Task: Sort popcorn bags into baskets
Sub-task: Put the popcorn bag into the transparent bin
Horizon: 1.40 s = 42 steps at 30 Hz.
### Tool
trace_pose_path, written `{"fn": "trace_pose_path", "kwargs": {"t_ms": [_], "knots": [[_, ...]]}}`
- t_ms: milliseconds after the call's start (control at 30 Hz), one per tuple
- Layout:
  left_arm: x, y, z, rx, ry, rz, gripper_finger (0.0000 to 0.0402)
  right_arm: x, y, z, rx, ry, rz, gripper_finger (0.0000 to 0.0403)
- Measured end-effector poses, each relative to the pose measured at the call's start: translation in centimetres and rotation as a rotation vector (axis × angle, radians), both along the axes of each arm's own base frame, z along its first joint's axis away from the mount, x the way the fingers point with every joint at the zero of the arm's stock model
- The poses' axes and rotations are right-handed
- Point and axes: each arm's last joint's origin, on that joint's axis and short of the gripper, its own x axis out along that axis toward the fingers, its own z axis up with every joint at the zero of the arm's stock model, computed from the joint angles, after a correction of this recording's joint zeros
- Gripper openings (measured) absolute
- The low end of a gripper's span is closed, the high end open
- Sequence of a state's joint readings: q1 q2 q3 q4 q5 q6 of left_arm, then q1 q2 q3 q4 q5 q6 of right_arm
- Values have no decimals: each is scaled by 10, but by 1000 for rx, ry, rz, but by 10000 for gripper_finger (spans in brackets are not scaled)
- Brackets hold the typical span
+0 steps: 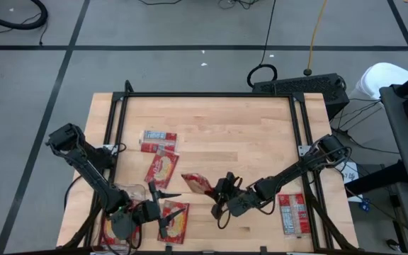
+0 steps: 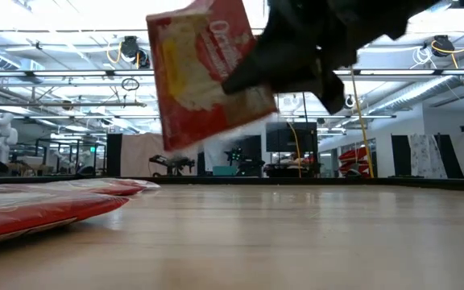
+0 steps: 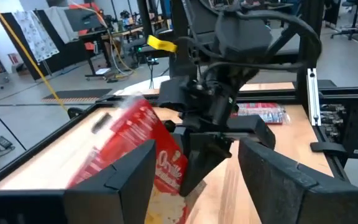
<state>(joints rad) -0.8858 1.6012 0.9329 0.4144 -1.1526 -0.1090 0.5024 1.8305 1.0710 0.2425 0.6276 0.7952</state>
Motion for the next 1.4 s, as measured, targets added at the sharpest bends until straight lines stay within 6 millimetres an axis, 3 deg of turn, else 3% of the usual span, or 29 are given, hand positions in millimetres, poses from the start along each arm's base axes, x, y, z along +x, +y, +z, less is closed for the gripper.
{"fn": "trace_pose_path", "kwargs": {"t_ms": [333, 633, 767, 933, 1133, 1400], "knots": [[2, -12, -4, 86, -3, -75, 210, 12, -26, 1, 11, -48, -67, 15], [20, -41, -20, 406, 87, -106, 213, 3, -37, -9, 123, -227, -72, 15], [34, -57, -30, 615, 157, -31, 244, -8, -42, -10, 191, -370, -70, 15], [52, -71, -42, 861, 278, 102, 318, -26, -50, -17, 250, -471, -71, 15], [74, -57, -56, 1023, 432, 270, 379, -36, -54, -25, 299, -479, -91, 15], [89, -36, -64, 1132, 545, 306, 371, -37, -55, -23, 317, -509, -96, 15]]}}
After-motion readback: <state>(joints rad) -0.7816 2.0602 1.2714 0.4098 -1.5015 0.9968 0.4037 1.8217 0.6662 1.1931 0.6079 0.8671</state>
